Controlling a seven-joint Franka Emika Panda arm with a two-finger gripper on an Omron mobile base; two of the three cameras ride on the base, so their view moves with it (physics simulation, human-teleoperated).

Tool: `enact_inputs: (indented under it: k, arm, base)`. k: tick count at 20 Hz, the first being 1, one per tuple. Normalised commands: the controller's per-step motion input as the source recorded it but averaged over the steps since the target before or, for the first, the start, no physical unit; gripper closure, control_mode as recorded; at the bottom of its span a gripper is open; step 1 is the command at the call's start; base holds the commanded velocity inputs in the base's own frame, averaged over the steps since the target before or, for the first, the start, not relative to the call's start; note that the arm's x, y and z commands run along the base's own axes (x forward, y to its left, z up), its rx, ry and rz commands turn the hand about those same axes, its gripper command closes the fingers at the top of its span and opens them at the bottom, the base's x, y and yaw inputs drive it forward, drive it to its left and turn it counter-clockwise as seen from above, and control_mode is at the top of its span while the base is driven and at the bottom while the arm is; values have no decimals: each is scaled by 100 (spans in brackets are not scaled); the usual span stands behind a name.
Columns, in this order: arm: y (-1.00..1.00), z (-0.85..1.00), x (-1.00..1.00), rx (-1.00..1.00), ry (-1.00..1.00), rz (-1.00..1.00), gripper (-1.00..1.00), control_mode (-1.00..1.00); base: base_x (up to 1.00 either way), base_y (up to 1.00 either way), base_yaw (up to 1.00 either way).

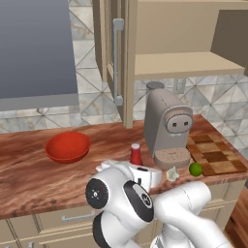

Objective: Open the cabinet. Place the bowl and condiment on the counter. Then place the lime and garlic on the cutting board.

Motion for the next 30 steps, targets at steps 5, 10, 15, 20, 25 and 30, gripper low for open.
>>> enact_inputs:
  k: [5, 10, 15, 20, 25, 30]
  arm:
    - [0, -18, 8, 0, -2, 0, 100, -100]
    - [5, -21, 20, 0, -1, 0, 100, -100]
    - [17, -23, 26, 0, -1, 0, 100, -100]
    - [22, -27, 21, 0, -3, 0, 100, -100]
    - [22, -15, 15, 0, -13, 0, 100, -100]
    - [26, -5, 7, 0, -11, 0, 100, -100]
  base:
    - [0, 0, 0]
    - [0, 0, 0]
    - [0, 0, 0]
    - [0, 0, 0]
    - [0, 0, 0]
    - [0, 0, 0]
